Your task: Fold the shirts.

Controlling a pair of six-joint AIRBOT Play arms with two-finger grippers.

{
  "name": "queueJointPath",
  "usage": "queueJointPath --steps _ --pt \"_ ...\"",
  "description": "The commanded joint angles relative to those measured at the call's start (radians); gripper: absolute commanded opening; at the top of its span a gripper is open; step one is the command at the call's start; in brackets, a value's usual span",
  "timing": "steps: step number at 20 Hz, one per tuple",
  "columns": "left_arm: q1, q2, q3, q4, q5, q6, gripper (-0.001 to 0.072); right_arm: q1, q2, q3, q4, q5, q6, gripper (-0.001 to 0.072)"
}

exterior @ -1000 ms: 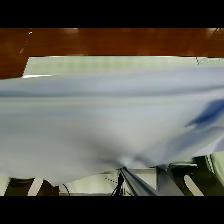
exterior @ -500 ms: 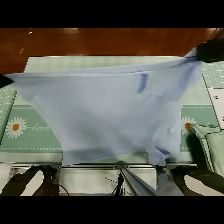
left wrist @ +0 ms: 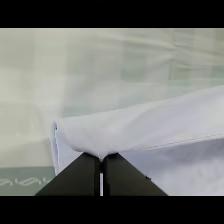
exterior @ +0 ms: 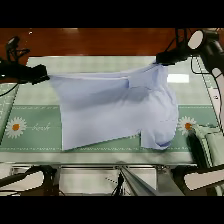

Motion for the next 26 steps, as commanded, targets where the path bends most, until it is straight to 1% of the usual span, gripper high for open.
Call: queueJointPath --steps 1,3,4,9,11,13,14,15,17,18,19,20,21,22,23,24,25,26 --pt "-0.027 -0.106 -0.005 -0.001 0.134 0.002 0.0026 -0.003 -0.078 0.001 0.009 -0.116 0.030 0.0030" --pt "-0.031 -0.137 -0.005 -0.001 0.114 0.002 0.0026 -0.016 -0.101 0.001 0.013 -0.093 0.047 0.0030" --pt "-0.029 -0.144 -0.005 0.000 0.084 0.002 0.0026 -0.028 -0.109 0.001 0.013 -0.061 0.049 0.0030" --pt "0.001 -0.142 -0.005 0.003 -0.129 0.035 0.0026 -0.111 -0.097 0.001 0.013 0.167 0.035 0.0030" --pt "0.000 -0.142 -0.005 -0.003 -0.137 0.035 0.0026 -0.132 -0.097 0.001 0.029 0.228 0.019 0.0032" --pt "-0.006 -0.146 -0.005 -0.050 -0.122 0.035 0.0026 -0.137 -0.097 0.001 0.076 0.244 0.018 0.0035" --pt "-0.010 -0.148 -0.005 -0.076 -0.104 0.035 0.0026 -0.137 -0.097 0.001 0.116 0.243 0.017 0.0086" --pt "-0.015 -0.148 -0.005 -0.094 -0.078 0.034 0.0027 -0.137 -0.097 0.001 0.165 0.244 0.004 0.0152" --pt "-0.027 -0.149 -0.005 -0.108 -0.023 0.029 0.0030 -0.137 -0.097 0.001 0.257 0.255 -0.030 0.0162" --pt "-0.031 -0.149 -0.005 -0.108 -0.011 0.023 0.0071 -0.137 -0.097 0.002 0.293 0.265 -0.032 0.0163" --pt "-0.030 -0.148 -0.003 -0.108 -0.016 0.023 0.0222 -0.138 -0.095 0.002 0.311 0.283 -0.034 0.0234" --pt "-0.023 -0.148 0.005 -0.105 -0.050 0.023 0.0411 -0.144 -0.092 0.007 0.320 0.330 -0.070 0.0432" --pt "-0.008 -0.148 0.022 -0.094 -0.118 0.024 0.0510 -0.151 -0.088 0.021 0.311 0.405 -0.126 0.0492" --pt "0.011 -0.147 0.043 -0.062 -0.202 0.024 0.0510 -0.160 -0.082 0.038 0.284 0.492 -0.192 0.0492" --pt "0.037 -0.140 0.055 -0.014 -0.298 0.024 0.0511 -0.179 -0.066 0.043 0.237 0.564 -0.200 0.0491" --pt "0.064 -0.126 0.050 0.019 -0.377 0.024 0.0511 -0.205 -0.048 0.043 0.204 0.587 -0.161 0.0490" --pt "0.096 -0.099 0.023 0.022 -0.437 0.028 0.0511 -0.232 -0.029 0.041 0.162 0.613 -0.153 0.0491" --pt "0.125 -0.057 -0.029 0.000 -0.457 0.051 0.0511 -0.269 -0.003 0.022 0.142 0.608 -0.148 0.0490"
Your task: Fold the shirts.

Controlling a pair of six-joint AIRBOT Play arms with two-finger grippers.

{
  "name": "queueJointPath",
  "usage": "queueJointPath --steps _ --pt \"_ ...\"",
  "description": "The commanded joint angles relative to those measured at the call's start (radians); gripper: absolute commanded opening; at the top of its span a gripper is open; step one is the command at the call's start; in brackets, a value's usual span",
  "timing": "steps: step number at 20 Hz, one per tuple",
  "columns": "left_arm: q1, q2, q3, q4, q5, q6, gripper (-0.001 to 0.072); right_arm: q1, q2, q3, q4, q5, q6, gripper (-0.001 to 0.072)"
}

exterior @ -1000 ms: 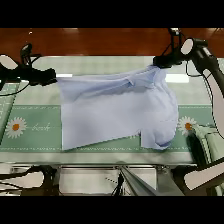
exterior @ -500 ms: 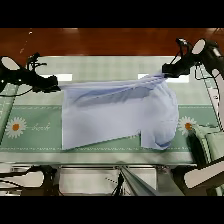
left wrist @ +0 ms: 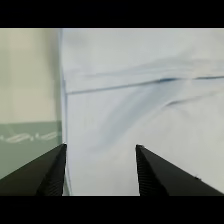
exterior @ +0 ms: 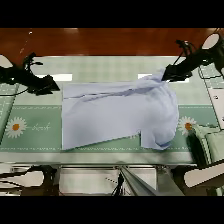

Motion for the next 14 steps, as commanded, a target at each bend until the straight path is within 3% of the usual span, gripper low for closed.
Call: queueJointPath --steps 1,4,7,9,14 --pt "0.084 0.109 -0.121 -0.004 -0.174 0.056 0.0513 -0.103 0.067 -0.037 -0.058 0.105 -0.013 0.0490" --pt "0.137 0.274 -0.449 -0.051 -0.147 0.134 0.0535 -0.243 0.141 -0.196 0.040 0.066 -0.035 0.0491" --pt "0.192 0.325 -0.673 -0.087 -0.148 0.175 0.0540 -0.332 0.203 -0.348 0.111 0.014 -0.077 0.0491" --pt "0.196 0.320 -0.745 -0.087 -0.145 0.212 0.0611 -0.348 0.230 -0.411 0.109 -0.006 -0.085 0.0491" --pt "0.195 0.306 -0.777 -0.099 -0.022 0.213 0.0610 -0.348 0.235 -0.431 0.116 -0.031 -0.092 0.0488"
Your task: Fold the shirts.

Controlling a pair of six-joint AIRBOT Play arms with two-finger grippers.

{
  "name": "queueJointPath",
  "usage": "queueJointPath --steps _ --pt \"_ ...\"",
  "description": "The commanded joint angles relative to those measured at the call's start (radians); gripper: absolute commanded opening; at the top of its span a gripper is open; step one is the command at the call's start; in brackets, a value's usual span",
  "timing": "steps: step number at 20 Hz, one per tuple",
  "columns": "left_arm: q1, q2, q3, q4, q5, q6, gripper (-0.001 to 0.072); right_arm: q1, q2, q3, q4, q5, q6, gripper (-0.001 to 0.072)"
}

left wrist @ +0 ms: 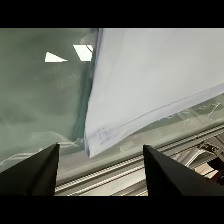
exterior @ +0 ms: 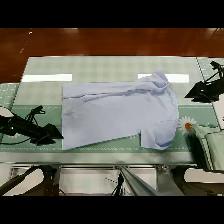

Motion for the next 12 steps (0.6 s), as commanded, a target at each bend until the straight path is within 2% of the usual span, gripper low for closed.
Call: queueJointPath --steps 1,6,10,11,12 --pt "0.005 -0.019 -0.038 -0.072 0.065 0.016 0.0610 -0.011 0.011 -0.025 0.013 -0.013 -0.008 0.0482" --pt "-0.106 -0.150 -0.037 -0.117 0.070 -0.001 0.0607 -0.011 0.011 -0.025 0.012 -0.011 -0.009 0.0482" --pt "-0.206 -0.211 -0.036 -0.242 0.159 -0.013 0.0577 -0.011 0.011 -0.025 0.012 0.004 -0.008 0.0482" --pt "-0.211 -0.219 -0.034 -0.267 0.182 -0.032 0.0444 -0.011 0.011 -0.025 0.011 0.009 -0.008 0.0482" --pt "-0.211 -0.224 -0.029 -0.272 0.196 -0.049 0.0140 -0.011 0.011 -0.025 0.009 0.013 -0.008 0.0482"
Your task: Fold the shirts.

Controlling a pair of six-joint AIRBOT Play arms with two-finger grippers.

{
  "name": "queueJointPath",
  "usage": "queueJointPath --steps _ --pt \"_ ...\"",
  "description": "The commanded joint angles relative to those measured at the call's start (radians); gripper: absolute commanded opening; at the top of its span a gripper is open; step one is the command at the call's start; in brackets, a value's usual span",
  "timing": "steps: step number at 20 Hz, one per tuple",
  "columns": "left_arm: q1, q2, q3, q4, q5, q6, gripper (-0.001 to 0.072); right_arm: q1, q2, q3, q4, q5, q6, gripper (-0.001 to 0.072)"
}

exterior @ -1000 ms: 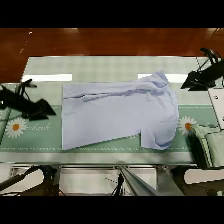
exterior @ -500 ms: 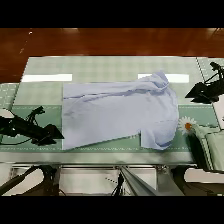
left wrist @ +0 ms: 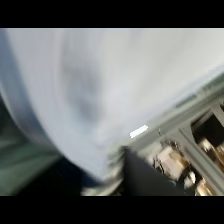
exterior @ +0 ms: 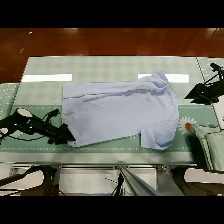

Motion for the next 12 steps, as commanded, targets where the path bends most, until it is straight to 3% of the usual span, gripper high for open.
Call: queueJointPath --steps 1,5,12 --pt "-0.034 -0.034 0.011 -0.077 0.075 -0.035 0.0028 0.000 0.001 -0.001 -0.011 0.019 0.001 0.0482" --pt "-0.033 -0.031 0.017 -0.076 0.051 -0.027 0.0027 -0.008 0.001 -0.070 -0.077 0.021 0.002 0.0482" --pt "-0.033 -0.031 0.017 -0.076 0.052 -0.004 0.0027 -0.008 0.001 -0.298 -0.042 -0.061 -0.011 0.0500"
